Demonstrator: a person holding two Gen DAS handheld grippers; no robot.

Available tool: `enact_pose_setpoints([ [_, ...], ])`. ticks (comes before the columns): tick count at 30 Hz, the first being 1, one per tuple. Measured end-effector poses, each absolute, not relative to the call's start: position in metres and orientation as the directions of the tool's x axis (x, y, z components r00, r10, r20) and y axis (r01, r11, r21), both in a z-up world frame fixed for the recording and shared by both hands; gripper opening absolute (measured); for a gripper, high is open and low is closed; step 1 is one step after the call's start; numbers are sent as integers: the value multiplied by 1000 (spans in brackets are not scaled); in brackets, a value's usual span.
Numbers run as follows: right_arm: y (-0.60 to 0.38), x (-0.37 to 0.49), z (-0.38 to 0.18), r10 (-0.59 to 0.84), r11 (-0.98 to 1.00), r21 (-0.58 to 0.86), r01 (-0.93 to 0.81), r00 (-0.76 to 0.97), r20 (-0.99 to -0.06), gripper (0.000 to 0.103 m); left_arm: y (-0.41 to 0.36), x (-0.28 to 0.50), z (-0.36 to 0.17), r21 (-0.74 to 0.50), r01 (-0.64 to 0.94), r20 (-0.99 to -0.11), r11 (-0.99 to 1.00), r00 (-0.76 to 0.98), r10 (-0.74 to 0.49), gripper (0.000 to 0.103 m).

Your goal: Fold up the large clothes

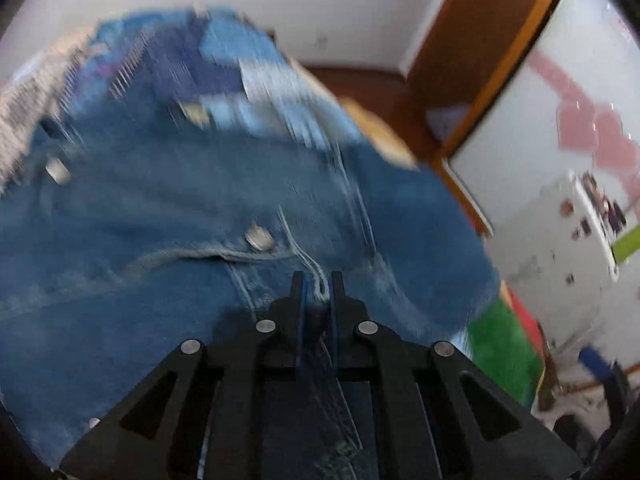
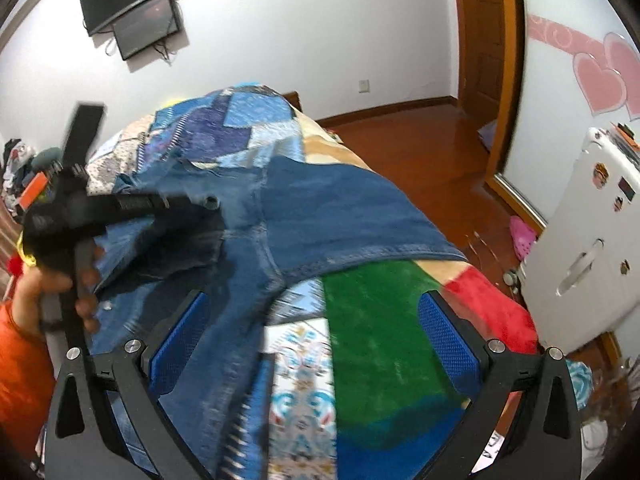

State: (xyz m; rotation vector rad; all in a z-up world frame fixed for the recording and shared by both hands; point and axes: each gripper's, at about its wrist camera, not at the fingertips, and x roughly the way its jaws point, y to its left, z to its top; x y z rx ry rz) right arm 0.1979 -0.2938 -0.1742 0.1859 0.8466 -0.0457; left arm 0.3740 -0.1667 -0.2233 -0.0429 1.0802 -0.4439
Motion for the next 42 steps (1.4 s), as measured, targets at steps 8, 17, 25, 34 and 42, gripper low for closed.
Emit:
enact_pose_setpoints([
  [8,-305,201,-181,39,976,165,140,638,-769,103,-171,339,-214,-246,400,-859,883,332,-390,51],
  [17,-319,209,-155,53,978,177,110,690,-722,103,-99,298,-160,-39,350,-806,936,543,-237,70],
  [25,-353,239,-173,175,945,306,112,618,-766,103,-7,280,-180,21,171,-800,985,594,-86,85],
  [34,-387,279,-242,324,853,470,225,476,-817,102,55,260,-220,26,-13,-850,1000,527,29,85],
  [42,-411,307,-281,422,756,581,301,454,-785,92,75,253,-232,-53,-87,-867,995,499,-2,85],
])
